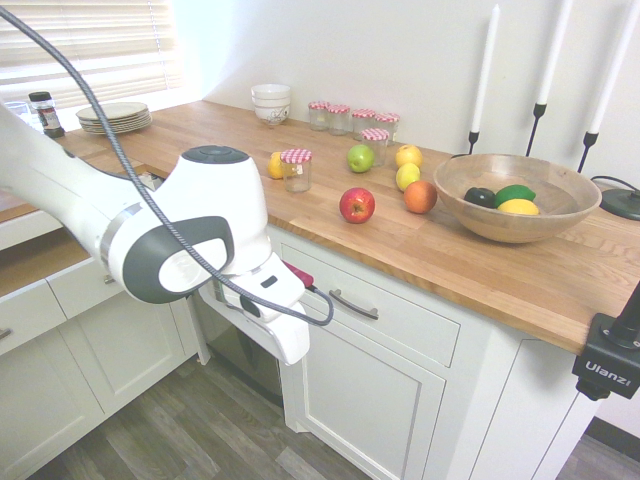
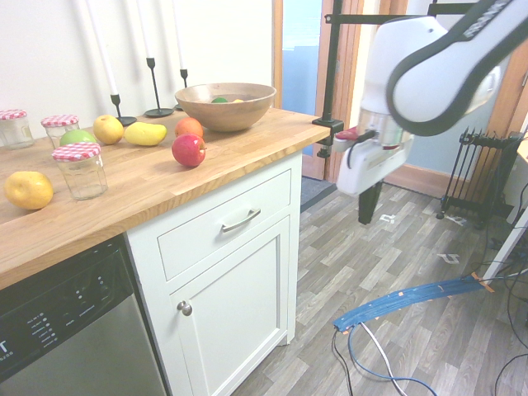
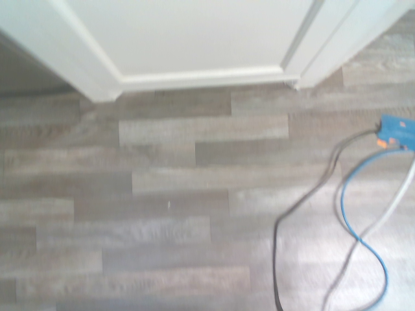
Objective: Close the drawer
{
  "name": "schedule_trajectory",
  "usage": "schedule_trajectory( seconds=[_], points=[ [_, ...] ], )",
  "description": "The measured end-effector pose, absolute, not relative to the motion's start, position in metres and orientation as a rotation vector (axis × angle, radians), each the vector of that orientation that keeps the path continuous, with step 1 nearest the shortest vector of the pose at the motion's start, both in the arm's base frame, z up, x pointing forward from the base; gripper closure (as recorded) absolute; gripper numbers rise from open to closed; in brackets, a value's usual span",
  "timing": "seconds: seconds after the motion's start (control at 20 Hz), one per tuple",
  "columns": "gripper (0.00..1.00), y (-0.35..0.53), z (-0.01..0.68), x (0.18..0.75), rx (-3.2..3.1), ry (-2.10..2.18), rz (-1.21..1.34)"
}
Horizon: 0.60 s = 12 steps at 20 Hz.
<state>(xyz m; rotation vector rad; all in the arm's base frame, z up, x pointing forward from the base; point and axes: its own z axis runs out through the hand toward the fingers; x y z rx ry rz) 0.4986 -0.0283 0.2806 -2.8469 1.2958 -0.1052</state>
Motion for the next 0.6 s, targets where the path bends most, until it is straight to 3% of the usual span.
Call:
schedule_trajectory(
  seconds=[0.25,0.6],
  points=[
    [0.00,-0.029,0.311,0.453,-2.830,1.302,-0.131],
    [0.00,-0.026,0.312,0.446,-2.833,1.308,-0.132]
  ],
)
